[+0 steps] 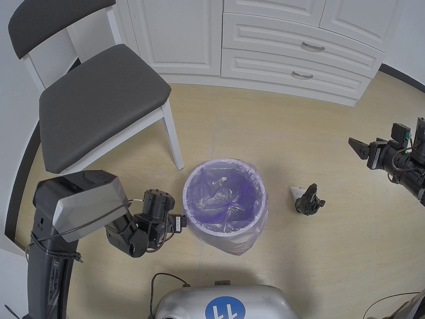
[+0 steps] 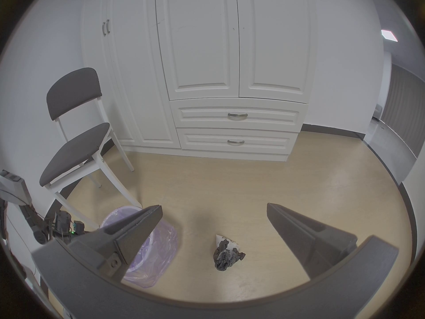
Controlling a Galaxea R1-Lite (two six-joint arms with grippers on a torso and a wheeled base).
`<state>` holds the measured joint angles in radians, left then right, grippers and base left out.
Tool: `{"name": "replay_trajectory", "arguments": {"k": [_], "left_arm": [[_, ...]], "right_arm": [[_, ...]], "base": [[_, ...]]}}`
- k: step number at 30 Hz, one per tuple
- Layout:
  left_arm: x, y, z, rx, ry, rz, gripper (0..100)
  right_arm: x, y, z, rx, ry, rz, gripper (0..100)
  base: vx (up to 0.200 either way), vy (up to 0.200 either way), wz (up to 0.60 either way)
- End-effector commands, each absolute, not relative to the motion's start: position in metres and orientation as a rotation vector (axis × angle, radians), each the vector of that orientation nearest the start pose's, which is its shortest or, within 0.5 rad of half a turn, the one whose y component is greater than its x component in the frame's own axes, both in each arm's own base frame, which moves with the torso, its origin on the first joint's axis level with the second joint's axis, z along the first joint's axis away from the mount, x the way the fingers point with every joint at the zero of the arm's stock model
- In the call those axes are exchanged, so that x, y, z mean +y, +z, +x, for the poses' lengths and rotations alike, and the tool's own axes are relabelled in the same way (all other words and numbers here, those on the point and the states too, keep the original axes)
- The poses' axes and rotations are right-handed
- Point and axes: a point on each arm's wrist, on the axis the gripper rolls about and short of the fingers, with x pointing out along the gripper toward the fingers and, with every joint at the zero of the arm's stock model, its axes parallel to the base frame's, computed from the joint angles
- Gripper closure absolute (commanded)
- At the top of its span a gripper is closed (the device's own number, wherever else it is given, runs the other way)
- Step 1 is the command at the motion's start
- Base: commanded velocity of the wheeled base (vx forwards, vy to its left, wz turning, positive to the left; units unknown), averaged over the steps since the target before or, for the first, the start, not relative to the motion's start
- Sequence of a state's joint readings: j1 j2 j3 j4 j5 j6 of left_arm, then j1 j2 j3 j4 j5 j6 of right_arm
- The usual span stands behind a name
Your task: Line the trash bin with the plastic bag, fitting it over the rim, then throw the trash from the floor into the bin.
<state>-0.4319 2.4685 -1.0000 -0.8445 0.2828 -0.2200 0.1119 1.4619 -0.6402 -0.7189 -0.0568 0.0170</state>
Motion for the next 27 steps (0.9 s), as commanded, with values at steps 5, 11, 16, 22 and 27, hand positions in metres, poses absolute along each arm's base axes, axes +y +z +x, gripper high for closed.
{"name": "replay_trajectory", "arguments": {"k": [5, 11, 16, 22, 27], "left_arm": [[-0.185, -0.071, 0.386, 0.629, -0.106, 0.045, 0], [-0.186, -0.066, 0.402, 0.671, -0.085, 0.055, 0], [-0.175, -0.066, 0.400, 0.698, -0.030, 0.080, 0], [-0.145, -0.061, 0.407, 0.711, 0.006, 0.127, 0], [-0.126, -0.062, 0.441, 0.651, 0.045, 0.133, 0]], "right_arm": [[0.026, 0.210, 0.244, 0.109, 0.055, 0.002, 0], [0.027, 0.205, 0.248, 0.127, 0.056, -0.020, 0], [0.027, 0.204, 0.247, 0.131, 0.056, -0.020, 0], [0.027, 0.203, 0.248, 0.136, 0.057, -0.021, 0], [0.028, 0.201, 0.249, 0.142, 0.059, -0.023, 0]], "base": [[0.000, 0.000, 0.00], [0.000, 0.000, 0.00], [0.000, 0.000, 0.00], [0.000, 0.000, 0.00], [0.000, 0.000, 0.00]]}}
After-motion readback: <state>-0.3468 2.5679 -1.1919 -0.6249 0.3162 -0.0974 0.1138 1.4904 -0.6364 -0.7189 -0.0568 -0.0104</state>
